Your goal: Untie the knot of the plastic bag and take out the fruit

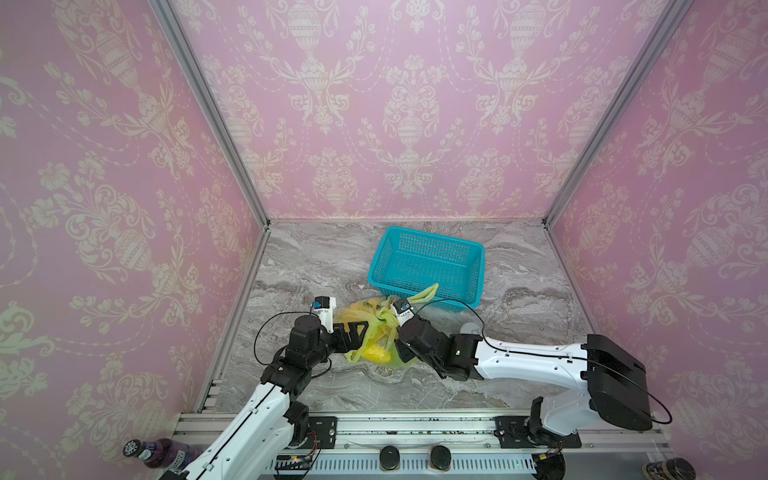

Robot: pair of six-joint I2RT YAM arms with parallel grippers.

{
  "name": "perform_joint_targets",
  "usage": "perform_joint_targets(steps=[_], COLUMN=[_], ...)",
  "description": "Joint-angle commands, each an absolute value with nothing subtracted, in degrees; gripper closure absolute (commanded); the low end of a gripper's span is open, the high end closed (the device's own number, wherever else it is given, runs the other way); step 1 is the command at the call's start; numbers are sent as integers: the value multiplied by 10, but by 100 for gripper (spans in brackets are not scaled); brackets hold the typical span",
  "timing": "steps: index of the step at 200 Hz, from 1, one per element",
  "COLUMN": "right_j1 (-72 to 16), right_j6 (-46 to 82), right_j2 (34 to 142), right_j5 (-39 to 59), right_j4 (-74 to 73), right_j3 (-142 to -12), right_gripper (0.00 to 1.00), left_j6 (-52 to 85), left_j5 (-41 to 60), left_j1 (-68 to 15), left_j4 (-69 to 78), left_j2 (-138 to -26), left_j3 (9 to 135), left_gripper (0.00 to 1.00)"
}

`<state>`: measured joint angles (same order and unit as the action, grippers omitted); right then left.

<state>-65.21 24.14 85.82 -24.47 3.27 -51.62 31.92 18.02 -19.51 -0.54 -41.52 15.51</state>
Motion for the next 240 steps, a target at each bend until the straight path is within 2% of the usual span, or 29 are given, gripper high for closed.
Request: perform_joint_targets(steps=[1,22,34,43,61,71,77,118,158,240], right_j1=[-649,-649,-649,-649,-649,-649,-649,-646,-641,-632], right_j6=[245,244,244,244,246,249,251,271,293,336], right_j2=[843,845,846,848,850,848,847,824,782,674], right_j5=[-248,-240,-237,-235,-235,-240,-243,-279,-311,-368], right_j4=[22,17,15,14,9,7,4,-5,-30,-71], right_j3=[-504,-504,-505,-505,-503,-501,-498,-467,-406,-286], right_gripper=[100,100,100,100,100,100,100,100,100,100], left_j6=[294,291,291,294,298,296,294,284,287,307], left_j5=[171,167,167,169,171,161,150,53,25,-58], left_j1=[-211,-219,-220,-221,-221,-221,-221,-221,-221,-215], left_j4=[14,28,39,50,66,66,63,2,-23,-50], left_j2=[-437,-468,-483,-493,-507,-509,-508,-462,-398,-367], left_j3=[177,182,184,185,189,191,191,191,180,172], left_gripper=[2,5,17,36,80,95,100,100,100,100])
